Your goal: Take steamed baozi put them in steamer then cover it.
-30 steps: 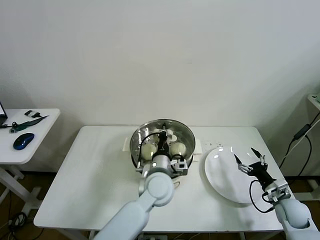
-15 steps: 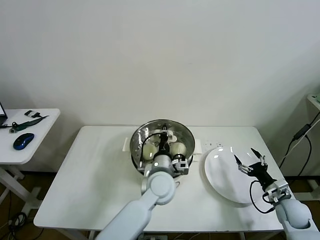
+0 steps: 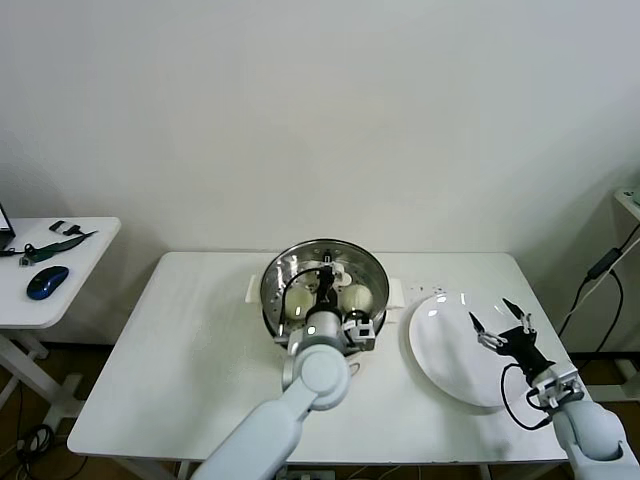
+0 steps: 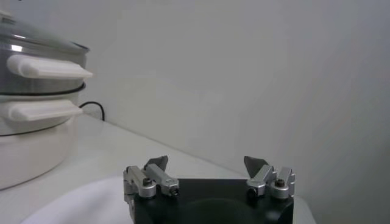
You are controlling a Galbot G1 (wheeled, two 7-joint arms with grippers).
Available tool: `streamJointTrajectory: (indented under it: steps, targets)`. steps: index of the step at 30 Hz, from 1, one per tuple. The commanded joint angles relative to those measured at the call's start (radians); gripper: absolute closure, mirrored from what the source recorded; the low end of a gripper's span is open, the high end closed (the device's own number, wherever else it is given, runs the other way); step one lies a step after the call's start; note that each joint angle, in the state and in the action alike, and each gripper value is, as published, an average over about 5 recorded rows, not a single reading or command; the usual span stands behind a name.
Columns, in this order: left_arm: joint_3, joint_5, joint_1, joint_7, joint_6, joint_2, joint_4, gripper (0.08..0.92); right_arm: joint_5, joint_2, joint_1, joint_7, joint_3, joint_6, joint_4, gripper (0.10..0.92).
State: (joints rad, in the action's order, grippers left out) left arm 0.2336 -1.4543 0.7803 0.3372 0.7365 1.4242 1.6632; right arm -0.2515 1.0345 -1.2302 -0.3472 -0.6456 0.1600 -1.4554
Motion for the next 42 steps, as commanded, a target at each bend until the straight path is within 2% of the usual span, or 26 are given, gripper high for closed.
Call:
streamJointTrajectory:
  steps: [1, 9, 12, 26, 32, 36, 39, 42]
  targets:
    - [0.004, 0.005, 0.002, -0.031, 0.048, -0.002, -0.009, 0.845, 0.003, 0.001, -0.001, -0.005, -0.002, 0.001, 0.0, 0.203]
    - [0.004, 0.018, 0.003, -0.027, 0.047, -0.004, 0.014, 0.845, 0.006, 0.0, -0.003, -0.013, -0.006, 0.001, 0.0, 0.203]
    - [0.005, 0.015, 0.007, -0.015, 0.049, -0.017, 0.043, 0.812, 0.009, -0.001, -0.003, -0.016, -0.008, 0.0, 0.002, 0.203]
    - [0.004, 0.046, 0.101, 0.038, 0.048, -0.136, 0.269, 0.416, 0.038, -0.001, -0.001, -0.001, -0.011, -0.054, -0.012, 0.203]
    - [-0.025, 0.076, 0.173, 0.025, 0.045, -0.224, 0.398, 0.244, 0.056, -0.003, -0.004, 0.007, -0.015, -0.105, -0.028, 0.203]
    - [-0.081, 0.127, 0.248, -0.027, 0.036, -0.276, 0.475, 0.186, 0.068, 0.0, -0.004, 0.005, -0.016, -0.118, -0.037, 0.203]
    - [-0.159, 0.224, 0.321, -0.14, 0.012, -0.315, 0.527, 0.178, 0.049, 0.003, -0.008, 0.003, -0.02, -0.13, -0.051, 0.203]
    - [-0.29, 0.345, 0.408, -0.26, -0.067, -0.337, 0.552, 0.177, 0.035, 0.005, -0.017, 0.004, -0.023, -0.137, -0.068, 0.203]
